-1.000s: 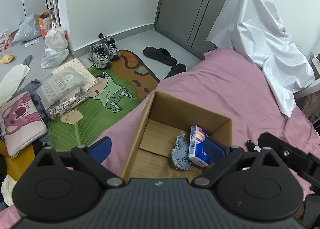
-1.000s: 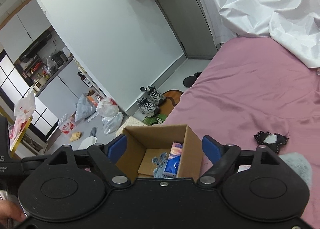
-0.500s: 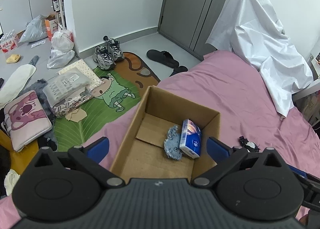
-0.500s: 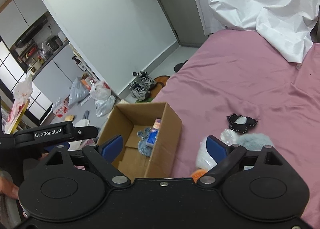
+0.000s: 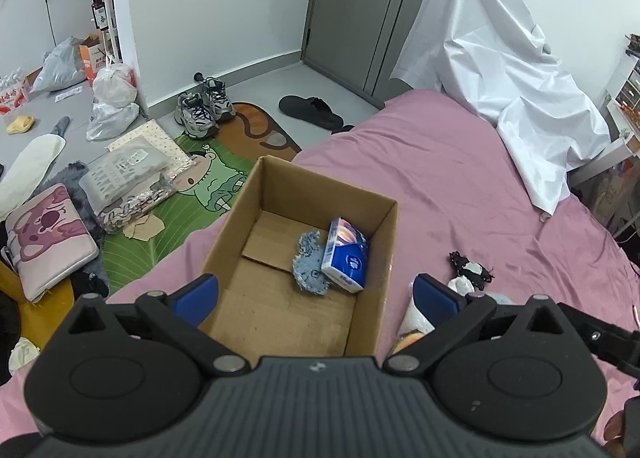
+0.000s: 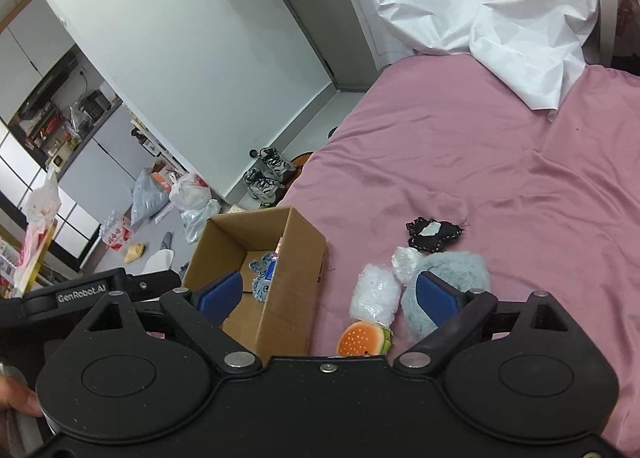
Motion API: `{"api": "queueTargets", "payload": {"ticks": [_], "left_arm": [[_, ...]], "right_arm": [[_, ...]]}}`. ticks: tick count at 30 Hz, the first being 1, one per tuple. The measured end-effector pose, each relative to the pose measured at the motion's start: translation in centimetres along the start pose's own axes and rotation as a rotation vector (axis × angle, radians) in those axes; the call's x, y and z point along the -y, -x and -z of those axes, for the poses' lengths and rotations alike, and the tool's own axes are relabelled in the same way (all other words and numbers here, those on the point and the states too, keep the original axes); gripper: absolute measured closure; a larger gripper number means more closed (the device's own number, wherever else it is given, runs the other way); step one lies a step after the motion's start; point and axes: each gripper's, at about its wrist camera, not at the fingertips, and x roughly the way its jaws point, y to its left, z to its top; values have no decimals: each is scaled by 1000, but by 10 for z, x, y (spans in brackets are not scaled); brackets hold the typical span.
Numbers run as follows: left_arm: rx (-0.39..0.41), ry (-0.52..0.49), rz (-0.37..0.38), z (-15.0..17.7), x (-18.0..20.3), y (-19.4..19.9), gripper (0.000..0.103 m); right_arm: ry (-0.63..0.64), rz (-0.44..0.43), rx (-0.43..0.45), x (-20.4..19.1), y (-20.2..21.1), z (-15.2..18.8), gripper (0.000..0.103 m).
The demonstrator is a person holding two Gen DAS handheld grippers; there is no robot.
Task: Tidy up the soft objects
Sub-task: 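Withdraw both tools from the cardboard box toward the grey fluffy plush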
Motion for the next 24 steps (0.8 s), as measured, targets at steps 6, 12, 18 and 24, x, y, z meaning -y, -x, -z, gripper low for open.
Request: {"api": "queueTargets", "payload": {"ticks": [6, 12, 18, 24], "left_arm": [[3, -24, -15, 5, 21, 6, 0], [-5, -40, -32, 12, 40, 9, 0], [-14, -67, -49, 22, 61, 6, 0], [-13, -91, -66, 28, 81, 2, 0]], "right_arm": [[-11, -24, -2, 13, 11, -2, 0], [-32, -27, -6, 29, 18, -3, 0], [-51, -33, -8, 45, 21, -4, 0], [-86, -46, -8, 62, 23, -5, 0]]}}
